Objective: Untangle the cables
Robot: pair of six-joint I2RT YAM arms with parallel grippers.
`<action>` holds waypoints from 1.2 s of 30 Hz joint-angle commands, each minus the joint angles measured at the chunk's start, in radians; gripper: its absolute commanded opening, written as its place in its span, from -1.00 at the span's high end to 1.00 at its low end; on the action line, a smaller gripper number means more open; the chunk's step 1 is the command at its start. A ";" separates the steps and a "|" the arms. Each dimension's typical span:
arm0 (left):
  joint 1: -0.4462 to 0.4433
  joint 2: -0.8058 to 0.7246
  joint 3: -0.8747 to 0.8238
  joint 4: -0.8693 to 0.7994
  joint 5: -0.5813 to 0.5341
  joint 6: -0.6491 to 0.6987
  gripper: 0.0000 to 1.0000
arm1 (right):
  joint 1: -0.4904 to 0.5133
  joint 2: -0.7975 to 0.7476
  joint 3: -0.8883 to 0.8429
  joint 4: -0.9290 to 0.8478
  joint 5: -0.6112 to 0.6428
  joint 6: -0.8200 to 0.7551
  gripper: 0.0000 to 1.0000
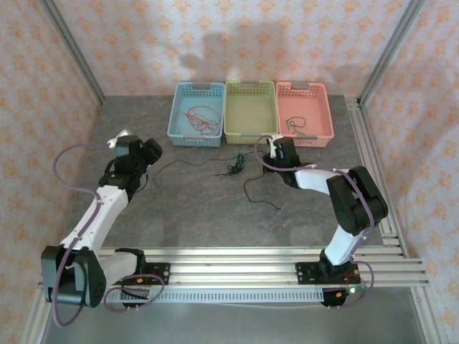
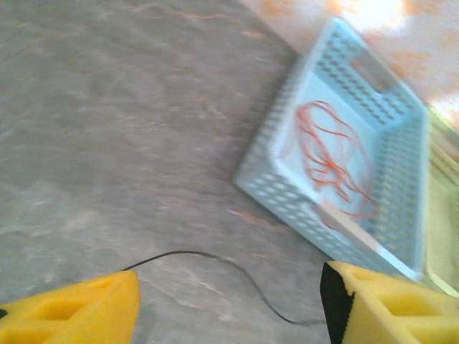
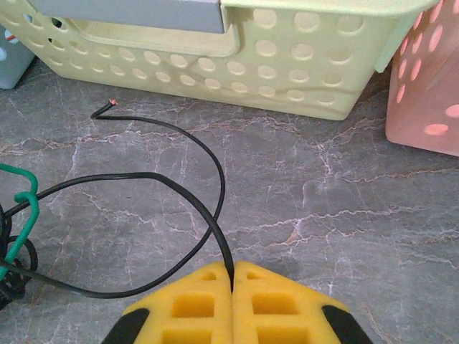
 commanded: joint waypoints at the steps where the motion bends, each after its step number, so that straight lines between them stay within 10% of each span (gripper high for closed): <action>1: -0.110 0.046 0.124 -0.155 -0.015 0.144 -0.36 | 0.001 -0.019 -0.009 0.032 0.015 0.021 1.00; 12: -0.491 0.687 0.632 -0.421 -0.033 0.523 -0.34 | 0.002 -0.015 -0.004 0.025 0.022 0.016 1.00; 21: -0.506 0.952 0.909 -0.565 -0.107 0.578 -0.32 | 0.001 -0.013 -0.002 0.021 0.024 0.016 1.00; 27: -0.497 0.956 0.901 -0.583 -0.114 0.638 0.00 | 0.001 -0.007 0.006 0.011 0.024 0.013 1.00; 36: -0.475 0.946 0.864 -0.564 -0.084 0.719 -0.13 | 0.001 -0.007 0.007 0.008 0.017 0.016 1.00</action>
